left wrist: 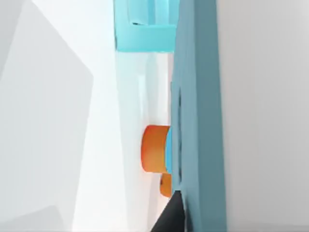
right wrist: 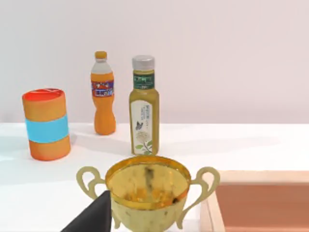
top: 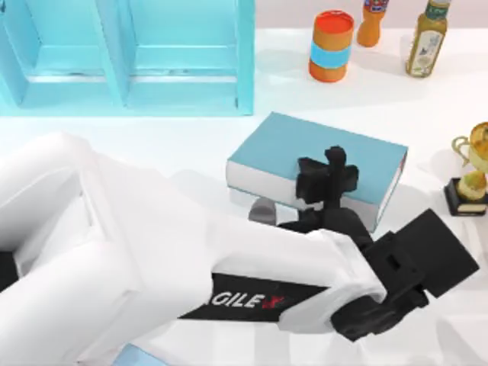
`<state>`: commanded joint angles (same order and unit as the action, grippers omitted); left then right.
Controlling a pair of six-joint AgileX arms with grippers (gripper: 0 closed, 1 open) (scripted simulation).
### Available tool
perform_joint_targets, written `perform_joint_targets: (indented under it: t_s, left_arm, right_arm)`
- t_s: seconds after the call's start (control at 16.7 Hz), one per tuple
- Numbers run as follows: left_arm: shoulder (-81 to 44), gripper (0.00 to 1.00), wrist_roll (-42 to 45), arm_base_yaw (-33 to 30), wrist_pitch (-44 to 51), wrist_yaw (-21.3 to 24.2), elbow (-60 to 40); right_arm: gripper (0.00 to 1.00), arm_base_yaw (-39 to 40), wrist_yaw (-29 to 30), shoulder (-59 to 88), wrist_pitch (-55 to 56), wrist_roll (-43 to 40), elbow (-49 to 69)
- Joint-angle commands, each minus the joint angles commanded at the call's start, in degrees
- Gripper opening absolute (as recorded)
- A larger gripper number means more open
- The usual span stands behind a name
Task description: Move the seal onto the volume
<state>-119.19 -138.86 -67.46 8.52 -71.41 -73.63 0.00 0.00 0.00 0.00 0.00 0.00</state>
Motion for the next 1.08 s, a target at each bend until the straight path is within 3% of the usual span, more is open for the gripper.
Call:
perform_joint_targets:
  t_s: [0.78,1.08]
  left_arm:
    - [-0.04,0.0,-2.95,-0.92,2.63,-0.75,-0.5]
    - [-2.15,0.0,-2.83,-0.63,-0.45,-0.53,0.85]
  right_arm:
    - [1.0,0.0,0.0,0.0,0.0,0.0,0.0]
    - [1.0,0.0,0.0,0.0,0.0,0.0,0.0]
